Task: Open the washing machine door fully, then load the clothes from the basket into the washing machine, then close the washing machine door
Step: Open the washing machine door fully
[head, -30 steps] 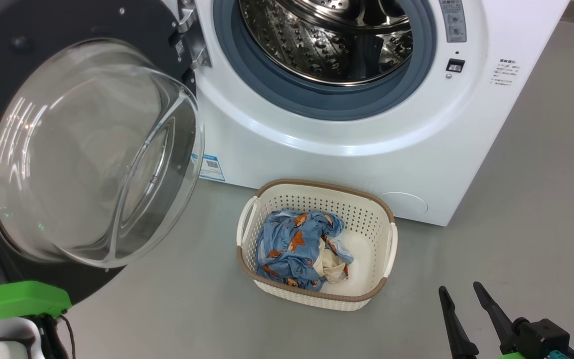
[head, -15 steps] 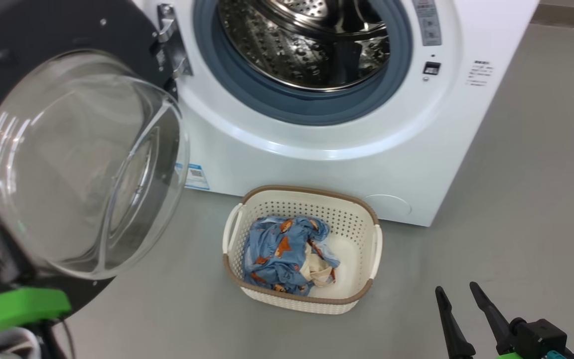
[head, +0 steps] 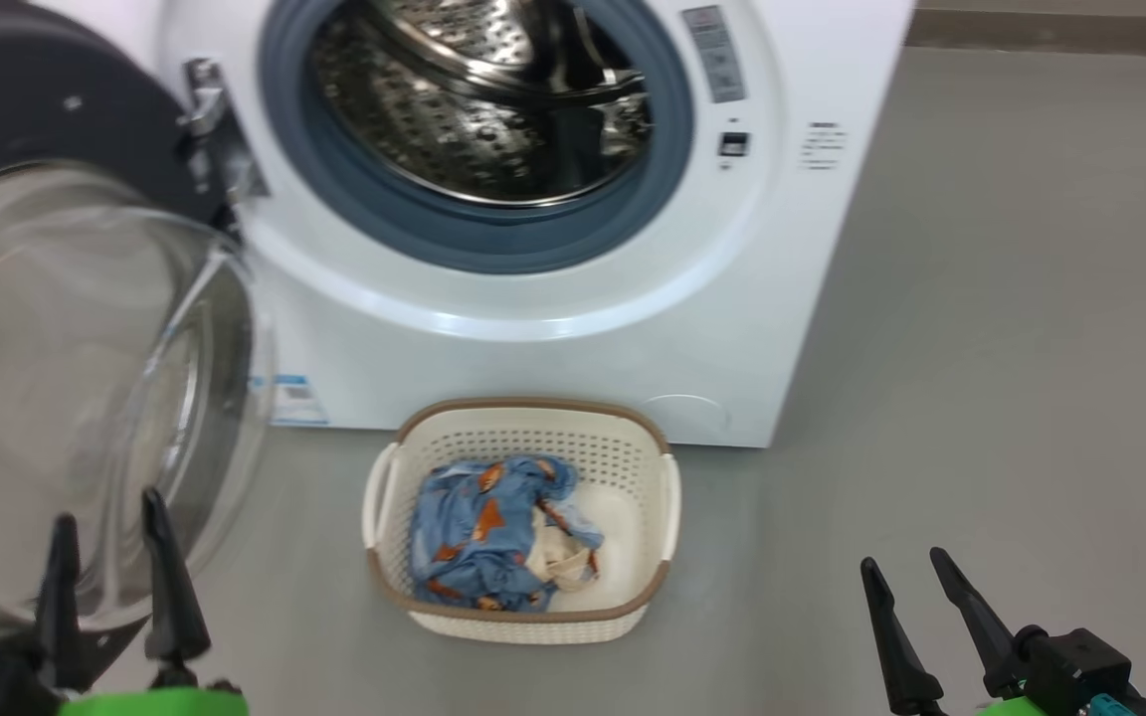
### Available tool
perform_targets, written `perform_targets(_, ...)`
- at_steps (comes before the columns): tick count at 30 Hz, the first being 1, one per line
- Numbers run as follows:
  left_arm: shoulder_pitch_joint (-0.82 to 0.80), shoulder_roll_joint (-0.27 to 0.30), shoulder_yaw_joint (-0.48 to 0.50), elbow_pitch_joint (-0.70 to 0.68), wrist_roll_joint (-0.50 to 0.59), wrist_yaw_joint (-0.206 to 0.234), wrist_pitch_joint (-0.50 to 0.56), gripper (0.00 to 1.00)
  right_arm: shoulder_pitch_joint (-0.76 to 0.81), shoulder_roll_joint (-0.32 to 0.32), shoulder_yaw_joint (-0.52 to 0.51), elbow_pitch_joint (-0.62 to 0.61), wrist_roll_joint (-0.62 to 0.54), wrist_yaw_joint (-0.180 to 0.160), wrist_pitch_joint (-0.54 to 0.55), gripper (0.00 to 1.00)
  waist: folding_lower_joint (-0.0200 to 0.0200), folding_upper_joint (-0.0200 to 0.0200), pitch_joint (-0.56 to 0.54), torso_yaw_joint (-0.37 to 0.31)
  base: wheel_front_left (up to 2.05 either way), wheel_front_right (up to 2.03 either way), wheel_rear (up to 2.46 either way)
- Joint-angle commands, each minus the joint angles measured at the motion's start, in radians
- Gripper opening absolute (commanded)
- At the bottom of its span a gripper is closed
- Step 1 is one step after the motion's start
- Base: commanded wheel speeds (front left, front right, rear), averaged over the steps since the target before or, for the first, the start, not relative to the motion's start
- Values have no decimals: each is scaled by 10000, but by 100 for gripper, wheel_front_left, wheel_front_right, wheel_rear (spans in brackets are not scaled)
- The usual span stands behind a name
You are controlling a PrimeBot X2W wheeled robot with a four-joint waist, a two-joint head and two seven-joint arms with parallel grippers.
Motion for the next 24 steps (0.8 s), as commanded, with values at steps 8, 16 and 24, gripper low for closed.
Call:
perform_targets(8,692,180,85,666,97,-765,-62,100,-149,-100,310,-499,-124,63,-120,100,0,0,-206,-1472,0,0,0)
perform_targets(16,925,180,108,1538,437,-1063,-62,100,37,-152,113,-596,-118,63,-120,100,0,0,-312,-1937,0,0,0)
perform_targets(24,1019,180,231,1785,483,-1092,-62,100,212,-161,-28,-606,-119,63,-120,100,0,0,-386,-1921,0,0,0)
